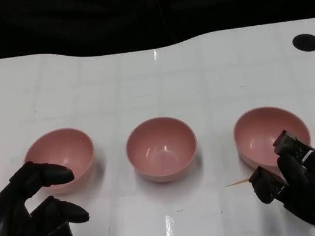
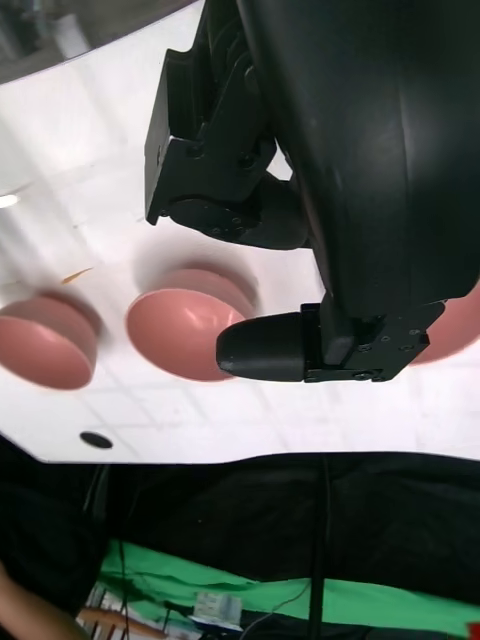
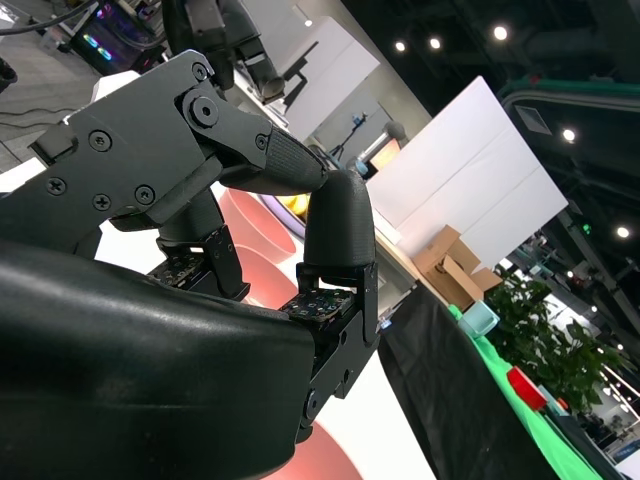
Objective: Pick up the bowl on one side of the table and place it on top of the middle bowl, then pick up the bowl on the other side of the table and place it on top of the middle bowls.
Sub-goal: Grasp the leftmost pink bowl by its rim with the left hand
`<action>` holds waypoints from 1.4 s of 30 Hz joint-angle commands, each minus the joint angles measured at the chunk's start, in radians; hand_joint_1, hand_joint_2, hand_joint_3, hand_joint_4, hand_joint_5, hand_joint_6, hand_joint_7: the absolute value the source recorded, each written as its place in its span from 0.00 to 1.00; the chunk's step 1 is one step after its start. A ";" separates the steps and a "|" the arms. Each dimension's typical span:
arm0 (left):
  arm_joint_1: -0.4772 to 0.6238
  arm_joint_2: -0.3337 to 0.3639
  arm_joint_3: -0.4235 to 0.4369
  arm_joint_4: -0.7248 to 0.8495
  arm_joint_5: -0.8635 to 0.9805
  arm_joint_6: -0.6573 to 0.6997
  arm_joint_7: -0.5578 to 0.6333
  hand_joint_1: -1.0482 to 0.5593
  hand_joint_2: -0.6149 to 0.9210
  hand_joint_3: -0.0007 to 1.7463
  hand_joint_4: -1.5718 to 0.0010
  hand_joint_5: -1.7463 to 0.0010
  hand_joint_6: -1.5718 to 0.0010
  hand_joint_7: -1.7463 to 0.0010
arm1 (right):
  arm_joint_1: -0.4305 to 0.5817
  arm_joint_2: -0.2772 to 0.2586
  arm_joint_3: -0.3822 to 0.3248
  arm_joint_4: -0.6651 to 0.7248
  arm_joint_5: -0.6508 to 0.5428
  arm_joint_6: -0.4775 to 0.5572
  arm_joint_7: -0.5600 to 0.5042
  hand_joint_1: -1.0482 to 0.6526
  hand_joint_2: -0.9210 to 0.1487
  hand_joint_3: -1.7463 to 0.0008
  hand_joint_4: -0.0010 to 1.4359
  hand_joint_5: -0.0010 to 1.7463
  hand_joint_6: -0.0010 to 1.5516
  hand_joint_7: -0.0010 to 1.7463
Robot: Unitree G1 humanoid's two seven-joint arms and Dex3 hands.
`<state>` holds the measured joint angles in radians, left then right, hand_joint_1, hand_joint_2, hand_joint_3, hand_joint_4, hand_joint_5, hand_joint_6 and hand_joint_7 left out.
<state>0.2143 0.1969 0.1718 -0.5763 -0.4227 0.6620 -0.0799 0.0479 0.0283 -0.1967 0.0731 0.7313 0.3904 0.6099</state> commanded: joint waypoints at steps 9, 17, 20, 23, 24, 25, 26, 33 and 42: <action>0.067 0.070 -0.152 -0.060 0.467 -0.271 0.063 0.67 1.00 0.13 0.90 0.55 0.80 0.70 | -0.001 -0.009 -0.003 -0.002 -0.003 -0.009 0.001 0.55 0.29 0.34 0.56 1.00 0.40 0.96; 0.073 0.156 -0.246 -0.084 0.862 -0.326 0.074 0.52 0.92 0.00 0.75 0.82 0.63 0.93 | 0.000 -0.008 -0.002 -0.005 -0.005 -0.005 -0.010 0.55 0.29 0.33 0.56 1.00 0.41 0.96; 0.066 0.170 -0.264 -0.073 0.976 -0.354 0.081 0.47 0.87 0.00 0.69 0.83 0.59 0.94 | -0.001 -0.008 -0.002 -0.006 -0.003 -0.002 -0.013 0.55 0.29 0.33 0.56 1.00 0.41 0.96; 0.038 0.215 -0.284 -0.020 1.125 -0.410 0.094 0.37 0.81 0.00 0.59 0.86 0.51 0.95 | -0.006 -0.010 -0.003 0.002 0.000 -0.002 -0.005 0.55 0.29 0.34 0.55 1.00 0.41 0.96; 0.034 0.216 -0.284 -0.012 1.147 -0.420 0.093 0.36 0.81 0.00 0.57 0.87 0.50 0.96 | -0.007 -0.010 -0.004 0.003 0.000 -0.002 -0.004 0.55 0.29 0.34 0.55 1.00 0.40 0.96; 0.016 0.238 -0.293 0.021 1.197 -0.438 0.097 0.35 0.81 0.00 0.56 0.88 0.50 0.96 | -0.010 -0.010 -0.005 0.008 0.002 -0.001 -0.001 0.55 0.29 0.34 0.55 1.00 0.40 0.96; -0.001 0.254 -0.298 0.054 1.236 -0.458 0.105 0.30 0.79 0.00 0.51 0.90 0.47 0.97 | -0.012 -0.010 -0.005 0.010 0.002 -0.001 -0.001 0.55 0.28 0.34 0.55 1.00 0.40 0.96; -0.101 0.288 -0.301 0.264 1.305 -0.570 0.142 0.26 0.78 0.00 0.46 0.96 0.43 0.99 | -0.020 -0.008 -0.003 0.011 -0.006 -0.003 -0.010 0.55 0.30 0.34 0.57 1.00 0.41 0.96; -0.188 0.331 -0.309 0.429 1.311 -0.667 0.144 0.20 0.86 0.01 0.49 1.00 0.46 1.00 | -0.018 -0.002 0.000 0.004 -0.016 -0.006 -0.025 0.54 0.30 0.32 0.57 1.00 0.41 0.97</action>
<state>0.0351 0.5101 -0.1362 -0.1573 0.8772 0.0026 0.0481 0.0323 0.0347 -0.1929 0.0832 0.7207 0.3921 0.5910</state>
